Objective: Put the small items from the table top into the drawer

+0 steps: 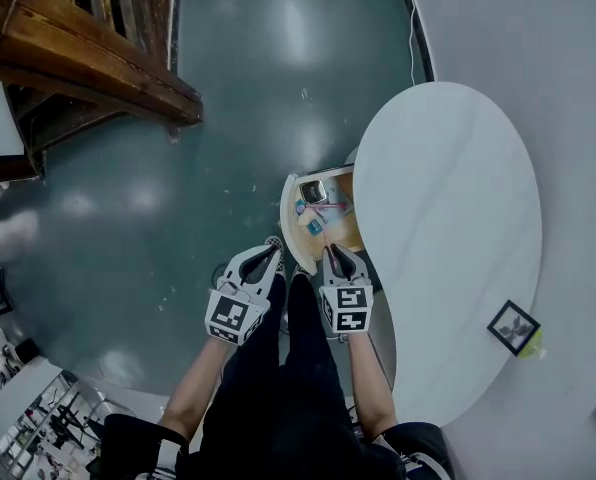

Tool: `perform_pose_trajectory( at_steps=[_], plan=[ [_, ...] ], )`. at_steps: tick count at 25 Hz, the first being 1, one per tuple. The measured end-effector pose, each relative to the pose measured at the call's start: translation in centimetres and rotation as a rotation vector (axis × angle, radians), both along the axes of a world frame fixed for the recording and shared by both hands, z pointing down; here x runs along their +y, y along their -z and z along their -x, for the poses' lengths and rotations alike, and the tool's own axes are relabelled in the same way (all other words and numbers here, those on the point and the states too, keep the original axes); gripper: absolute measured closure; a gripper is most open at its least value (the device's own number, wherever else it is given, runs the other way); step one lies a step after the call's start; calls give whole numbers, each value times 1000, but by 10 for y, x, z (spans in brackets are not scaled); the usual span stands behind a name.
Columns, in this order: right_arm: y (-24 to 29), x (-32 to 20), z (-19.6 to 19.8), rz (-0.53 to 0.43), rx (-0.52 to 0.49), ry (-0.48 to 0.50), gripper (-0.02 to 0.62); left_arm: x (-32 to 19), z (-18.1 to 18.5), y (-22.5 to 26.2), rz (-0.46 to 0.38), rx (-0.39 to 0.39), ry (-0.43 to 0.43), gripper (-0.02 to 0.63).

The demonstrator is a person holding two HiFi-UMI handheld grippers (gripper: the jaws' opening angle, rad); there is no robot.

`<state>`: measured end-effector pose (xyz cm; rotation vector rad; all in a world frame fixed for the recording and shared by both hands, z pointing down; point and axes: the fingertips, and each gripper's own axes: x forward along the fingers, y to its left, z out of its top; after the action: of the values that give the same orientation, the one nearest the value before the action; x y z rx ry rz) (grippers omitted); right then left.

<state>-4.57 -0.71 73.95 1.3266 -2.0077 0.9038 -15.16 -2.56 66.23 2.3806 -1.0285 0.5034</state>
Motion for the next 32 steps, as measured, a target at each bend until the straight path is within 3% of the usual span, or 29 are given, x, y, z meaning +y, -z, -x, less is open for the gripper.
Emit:
perform_pose_trajectory(
  at_steps=[16, 32],
  plan=[
    [-95, -53, 23, 159, 49, 103, 529, -5, 8, -4, 23, -13, 24, 584],
    [-121, -49, 36, 227, 42, 129, 529, -5, 18, -10, 34, -13, 44, 584]
  ],
)
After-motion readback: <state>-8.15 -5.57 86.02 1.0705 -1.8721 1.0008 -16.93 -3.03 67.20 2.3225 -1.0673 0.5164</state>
